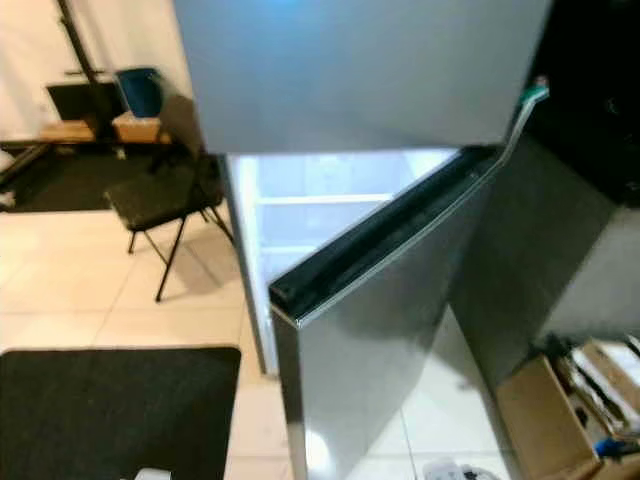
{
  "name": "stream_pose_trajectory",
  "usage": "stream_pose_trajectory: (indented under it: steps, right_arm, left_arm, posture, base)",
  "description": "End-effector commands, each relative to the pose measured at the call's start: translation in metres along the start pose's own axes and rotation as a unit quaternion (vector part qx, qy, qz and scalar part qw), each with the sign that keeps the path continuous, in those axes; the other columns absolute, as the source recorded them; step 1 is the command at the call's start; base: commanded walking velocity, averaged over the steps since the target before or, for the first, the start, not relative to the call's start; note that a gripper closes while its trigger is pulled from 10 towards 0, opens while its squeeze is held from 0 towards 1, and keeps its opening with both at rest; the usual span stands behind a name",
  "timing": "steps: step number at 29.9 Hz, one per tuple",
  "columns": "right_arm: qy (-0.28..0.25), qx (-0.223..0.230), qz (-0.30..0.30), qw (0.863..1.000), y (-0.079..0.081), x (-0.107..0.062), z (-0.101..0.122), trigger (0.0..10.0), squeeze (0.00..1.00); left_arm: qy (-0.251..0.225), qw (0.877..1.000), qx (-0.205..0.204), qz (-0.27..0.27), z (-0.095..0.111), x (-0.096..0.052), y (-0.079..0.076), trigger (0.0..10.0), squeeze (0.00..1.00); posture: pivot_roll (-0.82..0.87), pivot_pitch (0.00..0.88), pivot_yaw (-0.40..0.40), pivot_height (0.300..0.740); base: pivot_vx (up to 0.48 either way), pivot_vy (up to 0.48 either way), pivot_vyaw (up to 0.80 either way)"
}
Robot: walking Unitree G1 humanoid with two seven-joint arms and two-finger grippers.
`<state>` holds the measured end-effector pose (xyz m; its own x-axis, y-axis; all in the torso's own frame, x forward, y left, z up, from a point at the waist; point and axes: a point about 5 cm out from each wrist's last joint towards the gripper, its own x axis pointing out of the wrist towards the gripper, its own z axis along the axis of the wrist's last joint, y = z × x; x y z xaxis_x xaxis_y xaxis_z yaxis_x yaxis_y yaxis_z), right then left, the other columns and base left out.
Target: Restocking fridge
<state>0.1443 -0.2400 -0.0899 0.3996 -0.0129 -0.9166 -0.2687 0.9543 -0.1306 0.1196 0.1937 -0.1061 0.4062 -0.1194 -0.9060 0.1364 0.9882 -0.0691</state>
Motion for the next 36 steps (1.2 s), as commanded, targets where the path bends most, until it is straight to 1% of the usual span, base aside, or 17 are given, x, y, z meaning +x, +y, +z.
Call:
stream_pose_trajectory:
  steps: [1, 2, 6, 15, 17, 21, 23, 25, 26, 27, 28, 29, 31, 32, 33, 35, 36]
  right_arm:
    - [-0.004, -0.004, -0.009, 1.000, -0.006, -0.001, 0.005, 10.0, 0.00]
    - [-0.013, -0.007, -0.011, 1.000, -0.008, 0.000, 0.011, 10.0, 0.00]
    - [-0.021, -0.012, -0.013, 1.000, -0.009, 0.000, 0.018, 10.0, 0.00]
    - [-0.031, -0.012, -0.021, 0.999, -0.011, 0.000, 0.023, 10.0, 0.00]
    - [-0.058, 0.011, -0.034, 0.998, -0.016, -0.001, 0.033, 10.0, 0.00]
    - [-0.085, 0.030, -0.048, 0.995, -0.022, -0.002, 0.044, 10.0, 0.00]
    - [-0.126, 0.067, -0.062, 0.988, -0.032, -0.006, 0.059, 10.0, 0.00]
    - [-0.137, 0.075, -0.064, 0.986, -0.034, -0.007, 0.063, 10.0, 0.00]
    - [-0.171, 0.103, -0.063, 0.978, -0.038, -0.010, 0.075, 10.0, 0.00]
    - [-0.190, 0.119, -0.058, 0.973, -0.040, -0.011, 0.082, 10.0, 0.00]
    - [-0.190, 0.119, -0.058, 0.973, -0.040, -0.011, 0.082, 10.0, 0.00]
    - [-0.202, 0.130, -0.056, 0.969, -0.041, -0.012, 0.086, 10.0, 0.00]
    - [-0.236, 0.153, -0.040, 0.959, -0.041, -0.014, 0.100, 10.0, 0.00]
    - [-0.264, 0.162, -0.019, 0.951, -0.038, -0.016, 0.113, 10.0, 0.00]
    - [-0.264, 0.162, -0.019, 0.951, -0.038, -0.016, 0.113, 10.0, 0.00]
    - [-0.318, 0.166, 0.024, 0.933, -0.030, -0.022, 0.142, 10.0, 0.00]
    - [-0.318, 0.166, 0.024, 0.933, -0.030, -0.022, 0.142, 10.0, 0.00]
  left_arm:
    - [0.014, 1.000, 0.001, -0.001, -0.008, -0.001, 0.000, 10.0, 0.00]
    - [0.013, 1.000, 0.002, -0.002, -0.007, -0.001, -0.001, 10.0, 0.00]
    - [0.011, 1.000, 0.002, -0.002, -0.006, -0.001, -0.001, 10.0, 0.00]
    - [0.012, 1.000, 0.002, -0.003, -0.007, -0.001, -0.002, 10.0, 0.00]
    - [0.013, 1.000, 0.001, -0.003, -0.007, -0.001, -0.002, 10.0, 0.00]
    - [0.013, 1.000, 0.000, -0.002, -0.008, -0.001, -0.002, 10.0, 0.00]
    - [0.013, 1.000, 0.001, -0.002, -0.008, -0.001, -0.001, 10.0, 0.00]
    - [0.013, 1.000, 0.001, -0.002, -0.008, -0.001, -0.001, 10.0, 0.00]
    - [0.013, 1.000, 0.001, -0.003, -0.008, -0.001, -0.001, 10.0, 0.00]
    - [0.013, 1.000, 0.001, -0.003, -0.008, -0.001, -0.001, 10.0, 0.00]
    - [0.013, 1.000, 0.001, -0.003, -0.008, -0.001, -0.001, 10.0, 0.00]
    - [0.013, 1.000, 0.001, -0.003, -0.008, -0.001, -0.001, 10.0, 0.00]
    - [0.013, 1.000, 0.000, -0.003, -0.009, -0.001, -0.001, 10.0, 0.00]
    - [0.013, 1.000, 0.000, -0.003, -0.010, -0.001, -0.001, 10.0, 0.00]
    - [0.013, 1.000, 0.000, -0.003, -0.010, -0.001, -0.001, 10.0, 0.00]
    - [0.014, 1.000, -0.001, -0.003, -0.011, -0.002, -0.001, 10.0, 0.00]
    - [0.014, 1.000, -0.001, -0.003, -0.011, -0.002, -0.001, 10.0, 0.00]
  posture:
    - [-0.08, 0.000, -0.005, 0.740]
    - [-0.08, 0.000, -0.006, 0.740]
    - [-0.08, 0.000, -0.006, 0.740]
    - [-0.08, 0.000, -0.008, 0.740]
    - [-0.08, 0.000, -0.007, 0.740]
    - [-0.08, 0.000, -0.007, 0.740]
    - [-0.08, 0.000, -0.006, 0.740]
    - [-0.08, 0.000, -0.006, 0.740]
    - [-0.08, 0.000, -0.007, 0.740]
    - [-0.08, 0.000, -0.008, 0.740]
    - [-0.08, 0.000, -0.008, 0.740]
    - [-0.08, 0.000, -0.007, 0.740]
    - [-0.08, 0.000, -0.007, 0.740]
    - [-0.08, 0.000, -0.006, 0.740]
    - [-0.08, 0.000, -0.006, 0.740]
    - [-0.07, 0.000, -0.006, 0.740]
    - [-0.07, 0.000, -0.006, 0.740]
  base:
    - [0.000, 0.000, 0.71]
    - [0.000, 0.000, 0.71]
    - [0.000, 0.000, 0.71]
    - [0.000, 0.000, 0.71]
    - [0.000, 0.000, 0.65]
    - [0.000, 0.000, 0.15]
    - [0.000, 0.000, 0.00]
    - [0.000, 0.000, 0.00]
    - [0.000, 0.000, 0.00]
    - [0.000, 0.000, 0.00]
    - [0.000, 0.000, 0.00]
    - [0.000, 0.000, 0.00]
    - [0.000, 0.000, 0.00]
    - [0.000, 0.000, 0.00]
    - [0.000, 0.000, 0.00]
    - [0.000, 0.000, 0.00]
    - [0.000, 0.000, 0.00]
